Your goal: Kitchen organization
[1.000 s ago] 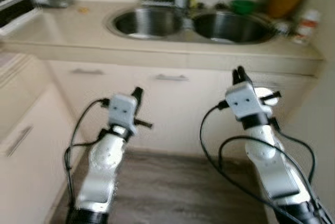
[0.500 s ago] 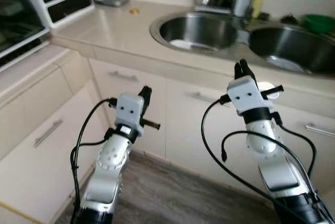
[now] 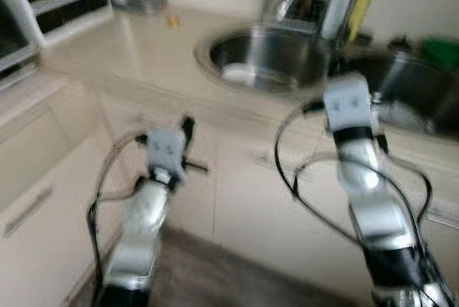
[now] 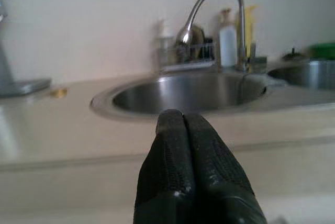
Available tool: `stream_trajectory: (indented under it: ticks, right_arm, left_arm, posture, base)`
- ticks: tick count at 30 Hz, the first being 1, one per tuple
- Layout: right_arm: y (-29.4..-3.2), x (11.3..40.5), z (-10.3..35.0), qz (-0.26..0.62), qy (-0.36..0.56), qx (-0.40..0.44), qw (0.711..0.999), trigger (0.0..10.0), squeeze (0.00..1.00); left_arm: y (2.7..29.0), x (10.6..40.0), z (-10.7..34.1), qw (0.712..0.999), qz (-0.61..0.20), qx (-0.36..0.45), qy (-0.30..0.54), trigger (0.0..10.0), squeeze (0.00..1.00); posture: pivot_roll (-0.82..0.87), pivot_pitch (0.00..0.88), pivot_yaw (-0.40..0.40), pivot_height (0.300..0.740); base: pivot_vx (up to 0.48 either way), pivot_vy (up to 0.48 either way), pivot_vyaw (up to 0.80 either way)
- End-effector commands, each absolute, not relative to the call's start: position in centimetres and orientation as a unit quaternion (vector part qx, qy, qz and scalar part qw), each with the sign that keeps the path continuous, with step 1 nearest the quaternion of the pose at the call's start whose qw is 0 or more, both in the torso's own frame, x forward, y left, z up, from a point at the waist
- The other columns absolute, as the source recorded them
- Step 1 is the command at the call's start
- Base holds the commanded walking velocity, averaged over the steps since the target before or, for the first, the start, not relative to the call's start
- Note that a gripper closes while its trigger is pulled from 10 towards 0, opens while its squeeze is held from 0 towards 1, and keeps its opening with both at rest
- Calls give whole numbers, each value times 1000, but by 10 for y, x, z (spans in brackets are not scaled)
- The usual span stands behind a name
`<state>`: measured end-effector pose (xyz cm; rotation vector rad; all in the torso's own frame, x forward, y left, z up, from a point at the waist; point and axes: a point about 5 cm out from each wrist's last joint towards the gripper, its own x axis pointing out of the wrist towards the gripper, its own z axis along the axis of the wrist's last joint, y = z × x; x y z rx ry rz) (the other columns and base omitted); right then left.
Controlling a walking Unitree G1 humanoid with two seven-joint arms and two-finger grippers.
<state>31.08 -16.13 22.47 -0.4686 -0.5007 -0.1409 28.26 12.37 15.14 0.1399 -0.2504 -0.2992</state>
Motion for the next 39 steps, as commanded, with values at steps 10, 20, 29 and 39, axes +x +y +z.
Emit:
stream_trajectory:
  ticks: [10, 20, 29, 39]
  right_arm:
    - [-157, 312, 236, -69, -270, -239, 930, 10000, 0]
    - [-154, 318, 238, -67, -266, -227, 934, 10000, 0]
    - [-162, 329, 223, -76, -210, -191, 956, 10000, 0]
    - [-211, 334, 200, -191, -112, -82, 972, 10000, 1000]
  left_arm:
    - [128, 283, 156, 978, -143, 76, -132, 10000, 0]
    - [129, 283, 161, 977, -136, 77, -145, 10000, 0]
    - [127, 283, 160, 977, -136, 72, -146, 10000, 0]
    - [126, 283, 159, 977, -138, 74, -142, 10000, 0]
  posture:
    - [133, 0, -56, 740]
    - [139, 0, -62, 740]
    - [139, 0, -63, 740]
    - [141, 0, -65, 740]
  base:
    - [374, 0, -466]
    - [375, 0, 0]
    - [217, 0, 0]
    - [0, 0, 0]
